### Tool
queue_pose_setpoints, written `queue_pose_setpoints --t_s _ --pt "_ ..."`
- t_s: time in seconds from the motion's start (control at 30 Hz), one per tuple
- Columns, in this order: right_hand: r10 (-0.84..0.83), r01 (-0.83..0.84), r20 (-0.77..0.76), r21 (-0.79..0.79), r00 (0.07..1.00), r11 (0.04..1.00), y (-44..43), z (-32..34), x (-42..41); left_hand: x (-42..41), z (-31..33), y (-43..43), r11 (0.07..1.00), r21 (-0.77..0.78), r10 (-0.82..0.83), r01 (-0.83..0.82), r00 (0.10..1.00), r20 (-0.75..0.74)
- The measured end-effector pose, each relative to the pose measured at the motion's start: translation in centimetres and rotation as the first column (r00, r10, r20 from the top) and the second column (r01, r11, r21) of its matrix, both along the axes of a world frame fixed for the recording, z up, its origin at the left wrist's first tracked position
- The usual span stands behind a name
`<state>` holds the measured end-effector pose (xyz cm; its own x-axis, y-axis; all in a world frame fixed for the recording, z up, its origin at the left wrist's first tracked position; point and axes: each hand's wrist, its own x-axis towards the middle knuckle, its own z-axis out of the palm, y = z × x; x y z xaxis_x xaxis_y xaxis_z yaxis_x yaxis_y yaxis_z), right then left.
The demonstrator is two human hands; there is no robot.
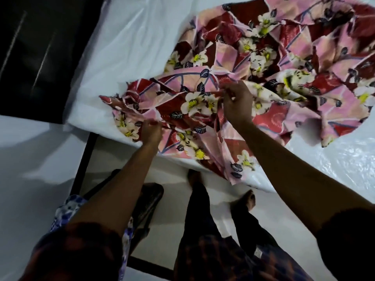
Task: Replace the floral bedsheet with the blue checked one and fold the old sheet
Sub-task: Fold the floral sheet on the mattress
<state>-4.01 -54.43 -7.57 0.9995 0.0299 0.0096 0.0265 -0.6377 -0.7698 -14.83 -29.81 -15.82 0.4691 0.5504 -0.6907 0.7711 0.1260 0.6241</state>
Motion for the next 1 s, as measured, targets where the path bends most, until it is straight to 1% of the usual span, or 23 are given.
queue_pose_setpoints --t_s 0.1,0.17,0.2,0.27,0.33,0.37,0.43,0.5,0.57,0.63,0.7,0.73,0.77,0.8,0.83,0.87,0.9,0.93,0.97,1.0 --pt "0.117 -0.116 -0.013 0.034 0.993 0.993 4.8 -1.7 2.4 1.3 -0.1 2.5 0.965 0.156 0.205 -0.211 0.977 0.055" --pt "0.17 -0.169 -0.031 0.039 0.985 0.985 7.6 -2.9 2.8 1.1 -0.3 4.1 0.915 0.292 0.265 -0.279 0.96 0.087" --pt "0.204 -0.203 -0.043 0.043 0.978 0.978 9.0 -3.4 2.8 0.8 -1.0 5.2 0.89 0.346 0.287 -0.295 0.955 0.075" --pt "0.278 -0.275 -0.071 0.049 0.958 0.96 11.6 -4.4 2.7 -0.3 -2.8 7.9 0.859 0.399 0.337 -0.321 0.941 0.032" --pt "0.324 -0.319 -0.1 0.057 0.941 0.946 14.1 -5.1 2.9 -0.8 -4.0 10.3 0.858 0.367 0.38 -0.361 0.925 0.021" --pt "0.343 -0.338 -0.119 0.063 0.932 0.939 15.5 -5.5 3.2 -0.9 -4.4 11.3 0.877 0.327 0.367 -0.353 0.93 0.017" --pt "0.392 -0.387 -0.164 0.068 0.905 0.92 18.4 -6.1 3.5 -0.4 -5.1 12.9 0.92 0.287 0.268 -0.267 0.963 0.037" --pt "0.454 -0.455 -0.189 0.04 0.871 0.889 21.2 -6.7 3.1 0.2 -5.6 14.0 0.937 0.303 0.163 -0.175 0.985 0.064" --pt "0.52 -0.526 -0.176 0.014 0.836 0.85 23.6 -7.4 2.2 1.0 -6.0 14.9 0.944 0.311 0.088 -0.108 0.993 0.076" --pt "0.575 -0.583 -0.153 -0.013 0.804 0.812 25.7 -8.0 0.8 1.5 -6.2 15.7 0.925 0.378 0.015 -0.03 0.999 0.043" --pt "0.606 -0.613 -0.108 -0.039 0.788 0.789 28.1 -8.7 -0.7 2.0 -6.5 16.4 0.894 0.434 -0.114 0.108 0.993 -0.013" --pt "0.599 -0.605 -0.1 -0.044 0.794 0.795 29.1 -9.1 -1.3 2.3 -6.5 16.6 0.881 0.446 -0.166 0.157 0.986 -0.021" --pt "0.576 -0.582 -0.097 -0.043 0.811 0.812 30.0 -9.4 -1.7 2.6 -6.4 16.8 0.872 0.463 -0.172 0.161 0.985 -0.02" --pt "0.537 -0.542 -0.107 -0.027 0.837 0.84 30.5 -9.9 -2.0 2.8 -6.3 17.0 0.885 0.454 -0.127 0.108 0.992 0.013" --pt "0.485 -0.488 -0.116 -0.004 0.867 0.873 30.7 -10.3 -2.1 2.9 -6.1 17.2 0.912 0.411 -0.026 -0.013 0.996 0.089" --pt "0.422 -0.424 -0.132 0.014 0.897 0.906 30.6 -10.7 -2.0 2.7 -6.1 17.7 0.934 0.316 0.129 -0.165 0.983 0.133" --pt "0.362 -0.362 -0.145 0.028 0.921 0.932 30.3 -11.1 -1.9 2.4 -6.1 18.4 0.937 0.202 0.257 -0.284 0.955 0.15" --pt "0.324 -0.322 -0.157 0.039 0.933 0.946 29.8 -11.2 -1.8 1.8 -6.2 19.1 0.917 0.058 0.382 -0.394 0.911 0.158" --pt "0.313 -0.309 -0.165 0.052 0.935 0.95 29.4 -11.1 -1.8 1.3 -5.9 19.4 0.859 -0.088 0.512 -0.504 0.842 0.171" --pt "0.321 -0.313 -0.173 0.069 0.931 0.947 29.0 -11.0 -1.8 0.8 -5.3 19.3 0.788 -0.219 0.613 -0.575 0.767 0.19"
